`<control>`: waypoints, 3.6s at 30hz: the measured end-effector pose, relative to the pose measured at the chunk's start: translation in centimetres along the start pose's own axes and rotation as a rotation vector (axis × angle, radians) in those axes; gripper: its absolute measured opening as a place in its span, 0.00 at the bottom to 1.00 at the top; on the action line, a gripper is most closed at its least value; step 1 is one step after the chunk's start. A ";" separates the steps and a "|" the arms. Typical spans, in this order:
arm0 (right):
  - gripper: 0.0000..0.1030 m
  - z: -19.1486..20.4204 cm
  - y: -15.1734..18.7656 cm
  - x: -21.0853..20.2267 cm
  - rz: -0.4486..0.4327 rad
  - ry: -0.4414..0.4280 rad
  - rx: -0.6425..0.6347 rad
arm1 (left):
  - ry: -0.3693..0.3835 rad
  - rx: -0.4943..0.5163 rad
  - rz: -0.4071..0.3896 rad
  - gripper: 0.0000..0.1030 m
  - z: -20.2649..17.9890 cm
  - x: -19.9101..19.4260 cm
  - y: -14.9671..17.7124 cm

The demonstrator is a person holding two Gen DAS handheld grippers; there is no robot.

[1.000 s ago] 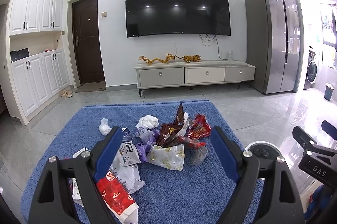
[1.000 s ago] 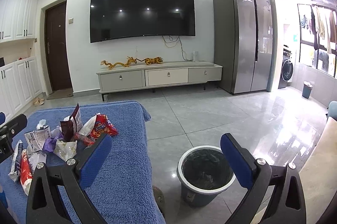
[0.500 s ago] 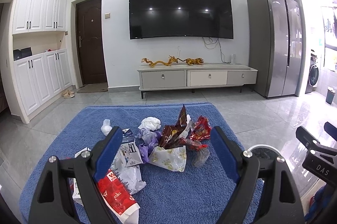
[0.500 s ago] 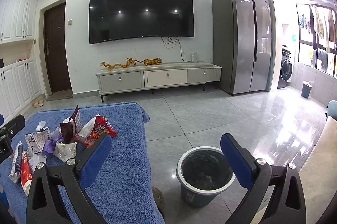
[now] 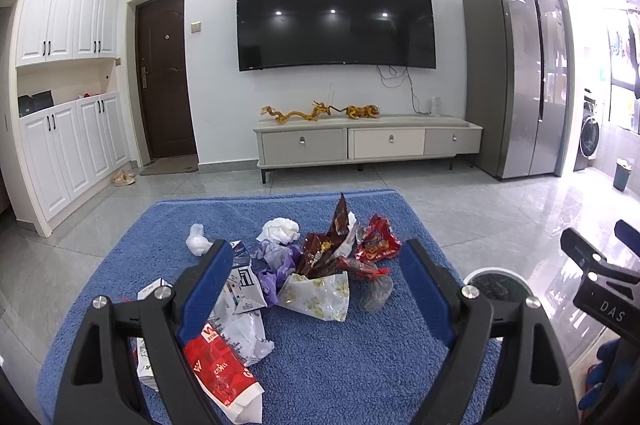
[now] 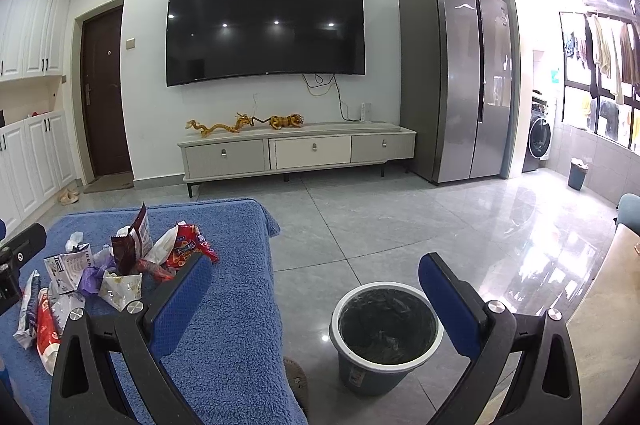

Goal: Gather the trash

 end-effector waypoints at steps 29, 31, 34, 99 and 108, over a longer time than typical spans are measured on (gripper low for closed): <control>1.00 1.6 -0.8 -0.3 0.026 -0.004 -0.034 | 0.009 -0.032 -0.004 0.82 1.5 -0.4 -0.2; 1.00 1.7 -0.8 -0.2 0.027 -0.006 -0.037 | 0.011 -0.031 -0.003 0.82 1.5 -0.3 -0.2; 1.00 1.8 -0.7 0.0 0.035 -0.009 -0.042 | 0.015 -0.031 0.002 0.82 1.4 0.1 -0.2; 0.67 18.6 6.7 5.1 0.504 -0.900 -0.216 | 0.077 -0.318 0.519 0.81 19.6 7.9 11.6; 0.48 21.2 7.9 5.3 0.570 -0.986 -0.253 | 0.121 -0.375 0.524 0.53 20.5 8.1 12.2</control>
Point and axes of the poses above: each gripper's, at about its wrist camera, not at the fingertips, and x roughly the way its jaws point, z to its left, y to its underside, the point moved 2 cm from there along x, roughly the way its jaws point, and after that the axes turned 1 degree about x, right-handed, at the moved point
